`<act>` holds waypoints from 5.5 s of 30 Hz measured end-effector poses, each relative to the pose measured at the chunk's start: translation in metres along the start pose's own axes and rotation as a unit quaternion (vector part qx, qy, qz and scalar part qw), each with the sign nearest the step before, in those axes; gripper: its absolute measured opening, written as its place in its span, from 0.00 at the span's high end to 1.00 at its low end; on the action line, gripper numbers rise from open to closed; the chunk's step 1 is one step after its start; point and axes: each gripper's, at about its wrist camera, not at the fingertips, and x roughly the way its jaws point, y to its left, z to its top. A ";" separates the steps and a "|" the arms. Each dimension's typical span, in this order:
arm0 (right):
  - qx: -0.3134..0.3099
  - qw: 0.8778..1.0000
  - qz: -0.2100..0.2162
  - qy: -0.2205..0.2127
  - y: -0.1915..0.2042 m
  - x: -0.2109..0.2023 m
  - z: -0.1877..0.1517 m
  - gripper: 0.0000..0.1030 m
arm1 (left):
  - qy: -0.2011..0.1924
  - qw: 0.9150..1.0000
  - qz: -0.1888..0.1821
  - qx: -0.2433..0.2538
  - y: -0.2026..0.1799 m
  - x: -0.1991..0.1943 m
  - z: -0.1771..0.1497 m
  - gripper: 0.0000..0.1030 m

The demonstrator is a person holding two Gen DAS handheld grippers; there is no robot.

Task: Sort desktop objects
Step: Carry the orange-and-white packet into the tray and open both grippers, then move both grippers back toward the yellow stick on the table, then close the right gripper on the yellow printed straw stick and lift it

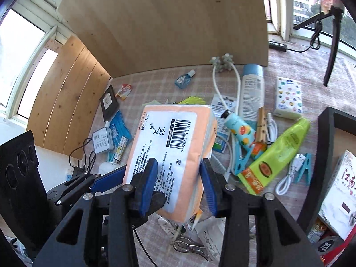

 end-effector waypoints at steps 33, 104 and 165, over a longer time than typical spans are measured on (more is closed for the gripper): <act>0.219 0.948 -0.181 -0.142 -0.269 -0.244 -0.092 0.62 | 0.083 0.961 -0.140 0.223 -0.336 0.108 -0.004 0.46; -0.366 0.904 0.003 0.218 0.052 0.049 -0.269 0.56 | 0.000 0.972 0.087 -0.220 0.161 -0.142 -0.241 0.47; -0.404 0.890 0.041 0.208 0.100 0.035 -0.275 0.89 | 0.041 0.975 0.048 -0.212 0.146 -0.094 -0.229 0.46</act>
